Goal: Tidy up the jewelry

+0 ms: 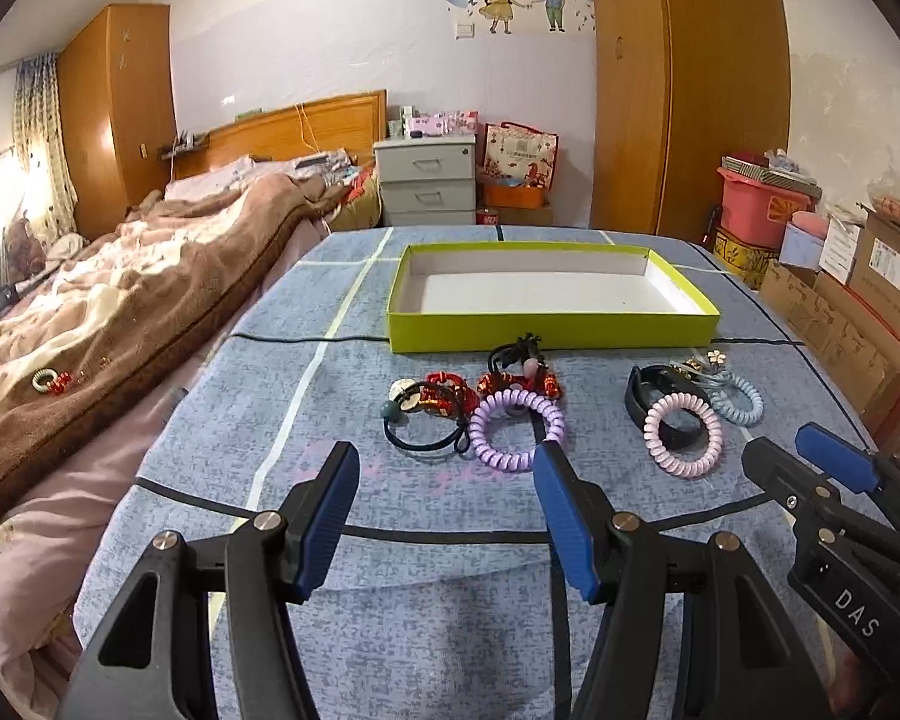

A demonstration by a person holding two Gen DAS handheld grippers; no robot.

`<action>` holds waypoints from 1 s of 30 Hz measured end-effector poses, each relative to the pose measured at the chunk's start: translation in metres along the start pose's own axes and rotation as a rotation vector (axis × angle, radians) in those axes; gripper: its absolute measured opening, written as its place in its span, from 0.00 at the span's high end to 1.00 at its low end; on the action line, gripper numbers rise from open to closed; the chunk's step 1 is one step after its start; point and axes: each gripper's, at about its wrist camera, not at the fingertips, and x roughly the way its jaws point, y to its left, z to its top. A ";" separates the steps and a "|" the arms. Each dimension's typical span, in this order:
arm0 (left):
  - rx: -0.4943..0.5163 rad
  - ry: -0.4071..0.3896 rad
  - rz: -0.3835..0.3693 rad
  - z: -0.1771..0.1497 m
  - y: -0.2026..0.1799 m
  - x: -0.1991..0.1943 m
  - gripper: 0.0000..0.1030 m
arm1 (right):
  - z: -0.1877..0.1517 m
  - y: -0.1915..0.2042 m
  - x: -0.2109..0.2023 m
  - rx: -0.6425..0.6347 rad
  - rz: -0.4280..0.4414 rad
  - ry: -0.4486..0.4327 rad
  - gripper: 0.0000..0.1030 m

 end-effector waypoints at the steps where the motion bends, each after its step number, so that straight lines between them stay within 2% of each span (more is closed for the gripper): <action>1: 0.007 -0.006 0.000 0.000 -0.002 -0.001 0.39 | 0.000 0.000 0.000 -0.001 -0.002 -0.001 0.50; 30: -0.009 0.004 -0.021 -0.002 0.002 -0.004 0.39 | -0.002 0.000 -0.004 -0.009 -0.012 -0.008 0.50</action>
